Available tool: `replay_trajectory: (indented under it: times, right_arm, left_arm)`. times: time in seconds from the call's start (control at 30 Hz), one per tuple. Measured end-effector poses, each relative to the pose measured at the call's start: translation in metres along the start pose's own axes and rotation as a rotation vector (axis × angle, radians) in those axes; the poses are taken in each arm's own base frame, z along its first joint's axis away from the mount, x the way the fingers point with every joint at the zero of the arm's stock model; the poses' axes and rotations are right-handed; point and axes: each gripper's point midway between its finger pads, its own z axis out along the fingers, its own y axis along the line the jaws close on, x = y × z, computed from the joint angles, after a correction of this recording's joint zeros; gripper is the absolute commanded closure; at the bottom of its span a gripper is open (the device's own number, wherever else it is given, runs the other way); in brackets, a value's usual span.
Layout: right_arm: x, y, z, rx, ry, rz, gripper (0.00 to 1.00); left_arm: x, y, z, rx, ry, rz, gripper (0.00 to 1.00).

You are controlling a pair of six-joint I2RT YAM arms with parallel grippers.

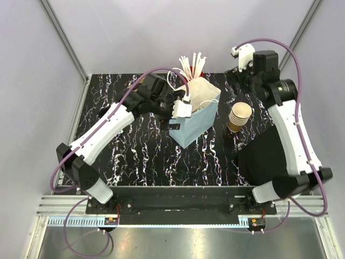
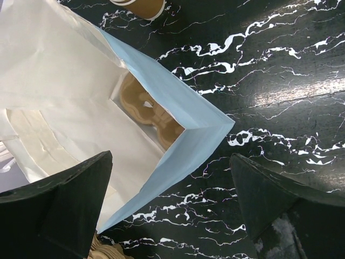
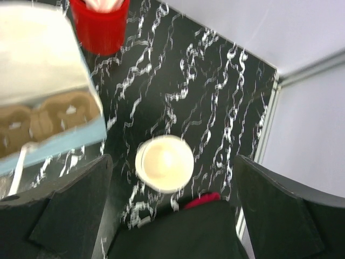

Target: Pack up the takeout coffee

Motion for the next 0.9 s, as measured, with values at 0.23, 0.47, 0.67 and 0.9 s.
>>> replay_trajectory:
  times: [0.23, 0.47, 0.67, 0.9]
  right_arm:
    - [-0.029, 0.008, 0.061, -0.077, 0.037, 0.022, 0.12]
    - [-0.028, 0.050, 0.104, -0.305, 0.120, 0.080, 0.21]
    - [-0.014, 0.072, 0.113, -0.406, 0.189, 0.117, 0.28]
    - [0.005, 0.090, 0.126, -0.452, 0.267, 0.124, 0.40]
  left_arm:
    - [-0.002, 0.002, -0.002, -0.011, -0.005, -0.018, 0.01]
    - [-0.009, 0.006, -0.022, -0.091, 0.006, -0.056, 0.01]
    - [-0.013, 0.008, -0.063, -0.230, 0.012, -0.104, 0.01]
    - [0.012, 0.008, -0.091, -0.356, 0.057, -0.205, 0.01]
